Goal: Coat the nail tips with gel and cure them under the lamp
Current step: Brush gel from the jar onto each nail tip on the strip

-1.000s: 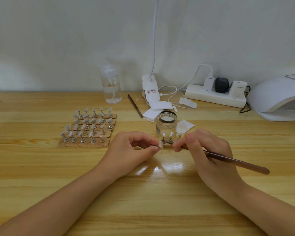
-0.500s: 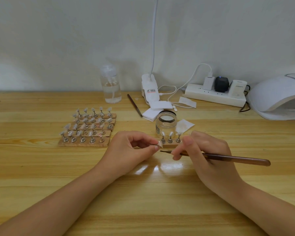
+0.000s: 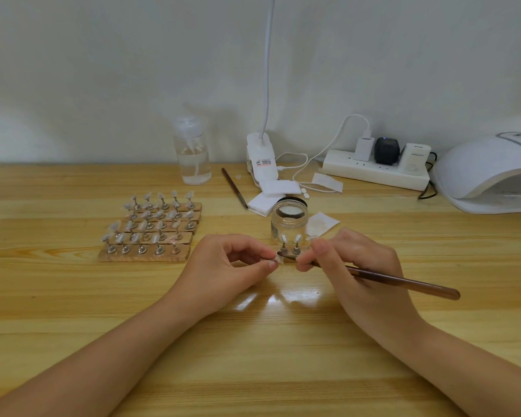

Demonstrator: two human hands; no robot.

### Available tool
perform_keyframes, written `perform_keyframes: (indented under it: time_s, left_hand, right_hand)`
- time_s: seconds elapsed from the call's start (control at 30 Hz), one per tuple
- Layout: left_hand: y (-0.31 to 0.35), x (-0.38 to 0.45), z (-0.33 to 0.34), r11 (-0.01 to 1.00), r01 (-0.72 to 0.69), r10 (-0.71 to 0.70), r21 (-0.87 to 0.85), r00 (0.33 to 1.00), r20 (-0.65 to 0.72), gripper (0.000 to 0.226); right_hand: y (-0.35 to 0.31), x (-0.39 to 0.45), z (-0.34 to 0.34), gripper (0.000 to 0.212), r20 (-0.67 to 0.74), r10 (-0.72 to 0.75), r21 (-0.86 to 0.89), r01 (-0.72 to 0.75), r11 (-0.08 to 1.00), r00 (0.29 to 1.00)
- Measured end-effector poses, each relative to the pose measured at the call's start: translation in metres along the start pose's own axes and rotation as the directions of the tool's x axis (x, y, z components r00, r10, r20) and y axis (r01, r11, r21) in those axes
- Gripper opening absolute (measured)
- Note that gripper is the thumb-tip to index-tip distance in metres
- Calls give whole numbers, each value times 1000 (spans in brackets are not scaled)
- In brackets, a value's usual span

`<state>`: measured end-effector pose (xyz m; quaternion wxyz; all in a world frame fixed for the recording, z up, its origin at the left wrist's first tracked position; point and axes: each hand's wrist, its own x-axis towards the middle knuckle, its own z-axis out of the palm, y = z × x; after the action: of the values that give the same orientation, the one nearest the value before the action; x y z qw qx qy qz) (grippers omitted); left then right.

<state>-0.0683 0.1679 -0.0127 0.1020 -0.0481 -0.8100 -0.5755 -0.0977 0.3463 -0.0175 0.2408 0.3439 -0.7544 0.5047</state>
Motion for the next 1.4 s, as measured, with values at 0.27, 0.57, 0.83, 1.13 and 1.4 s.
perform_keyframes:
  time_s: [0.27,0.57,0.83,1.13,1.4]
  left_hand:
    - [2,0,0,1000,-3,3,4,1000,0,30]
    - [1,0,0,1000,-17,17,-18,1000,21,29]
    - [-1,1,0,1000,-21,22,-22,999,36,27]
    - [0,1,0,999,-4,6,-42,999,39,29]
    - [0,1,0,999,-27,29,-36,998,54,28]
  right_hand:
    - [1,-1,0,50,19,18,68,-19,997,1000]
    - [-1,0,-1,35,-21,73,106,-70,992,997]
    - [-2,1,1,34,26,86,80,-88,993,996]
    - [-2,-2,-1,37,63,79,159,-88,983,995]
    - [-1,1,0,34,26,110,112,-113,987,994]
